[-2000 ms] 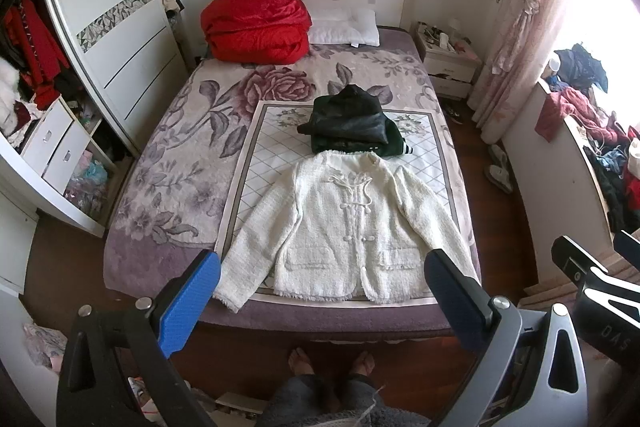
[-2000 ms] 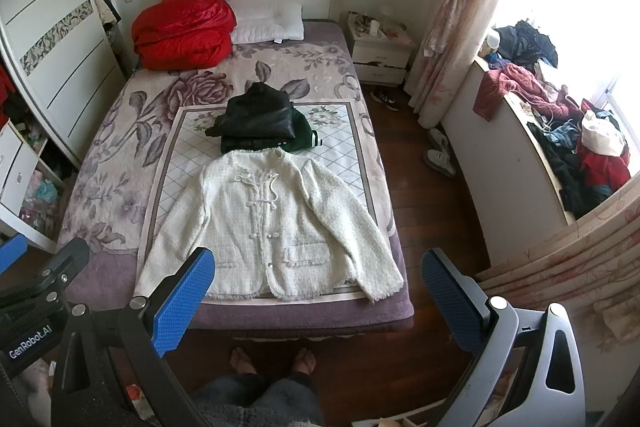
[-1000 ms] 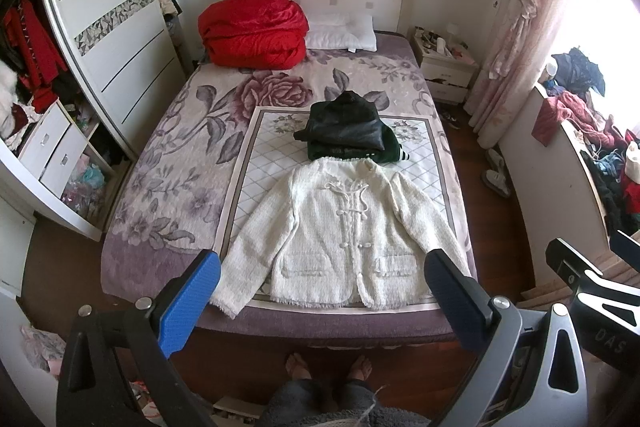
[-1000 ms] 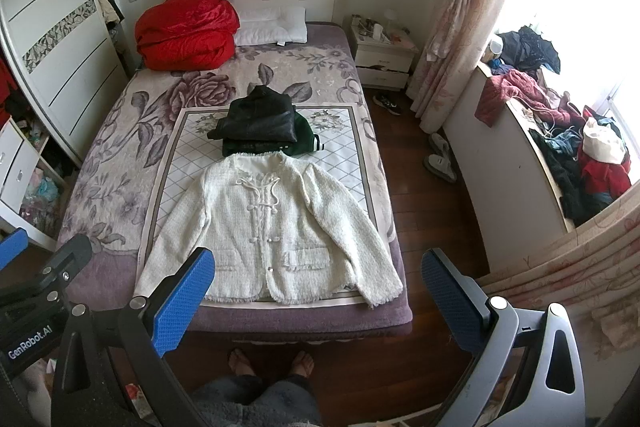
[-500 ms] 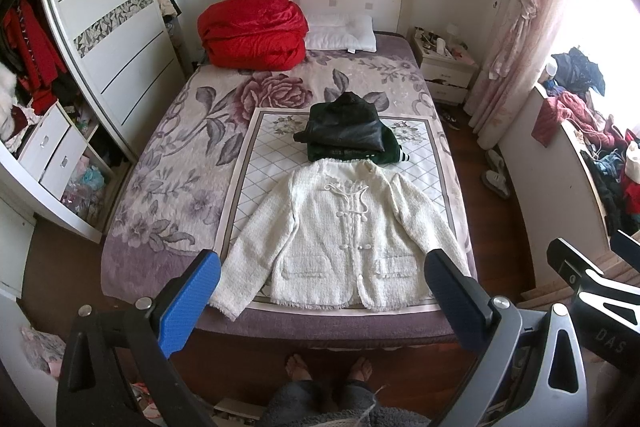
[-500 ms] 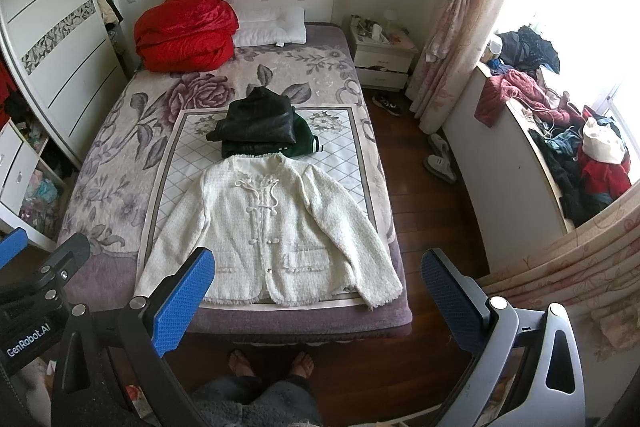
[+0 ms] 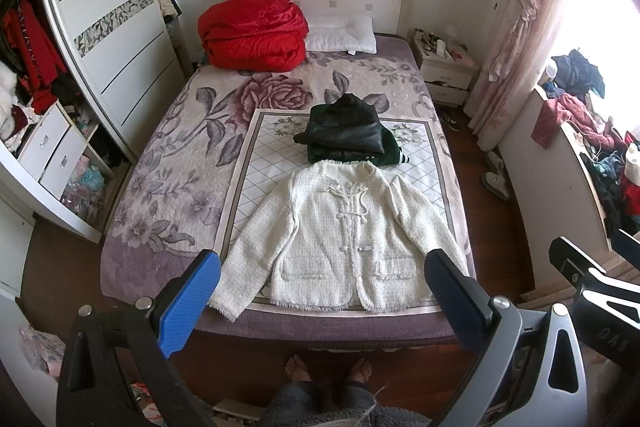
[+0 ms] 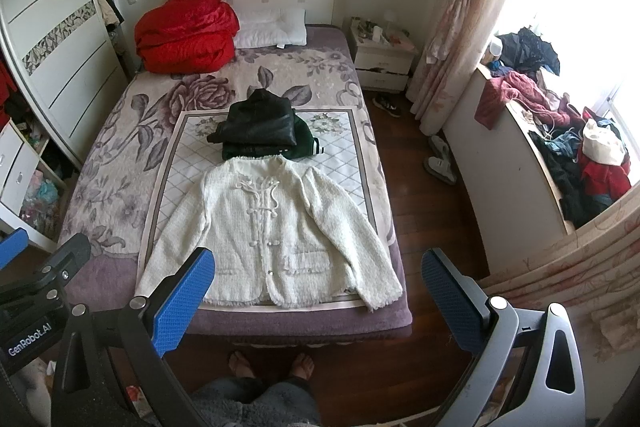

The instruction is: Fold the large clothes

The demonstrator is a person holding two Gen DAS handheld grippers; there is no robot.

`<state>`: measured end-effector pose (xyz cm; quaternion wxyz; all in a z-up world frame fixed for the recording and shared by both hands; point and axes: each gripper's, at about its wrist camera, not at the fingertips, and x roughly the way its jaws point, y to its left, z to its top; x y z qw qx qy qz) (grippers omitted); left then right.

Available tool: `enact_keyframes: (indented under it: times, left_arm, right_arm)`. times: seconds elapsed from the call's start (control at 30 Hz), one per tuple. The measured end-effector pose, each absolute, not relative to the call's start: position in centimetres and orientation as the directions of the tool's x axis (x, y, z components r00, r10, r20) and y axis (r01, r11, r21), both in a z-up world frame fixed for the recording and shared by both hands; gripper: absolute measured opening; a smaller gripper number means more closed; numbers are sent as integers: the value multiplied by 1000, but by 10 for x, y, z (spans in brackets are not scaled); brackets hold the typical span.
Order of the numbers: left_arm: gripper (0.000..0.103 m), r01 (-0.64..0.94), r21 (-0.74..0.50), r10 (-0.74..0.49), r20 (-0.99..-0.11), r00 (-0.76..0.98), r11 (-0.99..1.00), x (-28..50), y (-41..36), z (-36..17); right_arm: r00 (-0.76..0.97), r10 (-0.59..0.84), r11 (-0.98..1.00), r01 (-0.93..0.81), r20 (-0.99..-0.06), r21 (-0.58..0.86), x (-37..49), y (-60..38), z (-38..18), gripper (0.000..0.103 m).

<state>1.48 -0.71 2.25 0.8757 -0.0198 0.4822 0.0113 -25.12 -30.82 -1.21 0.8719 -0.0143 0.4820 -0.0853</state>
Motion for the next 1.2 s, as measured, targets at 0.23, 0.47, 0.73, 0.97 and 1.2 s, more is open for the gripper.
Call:
enact_keyframes:
  times: [0.23,0.47,0.73,0.97,1.2]
  left_arm:
    - [103,-34,-28,-6,-845,534,999,22,-12,28]
    - [103,-41,-35,-8,-846,533,999,60,-23,41]
    - [103,-96,2,63,-766,640,995,112,-5,0]
    - [103,-96,137,167,-798,579,986,187,-25,-122]
    - [103,-119,202,234,-874,425,972,235,-57,-267]
  right_arm:
    - [520,-163,985,134,-838,-108,-258,-307,-20,103]
    - [504,-179,982,150,-845,-118,-225,-301,2,103]
    - [483,-208,954,294,-851,-66,-177,-326,-60,103]
    - [306,-193,827,562,-932,14,-159,-430,-214,96]
    - [157,-38,600,793,-987,103,-174,-555,-429,86]
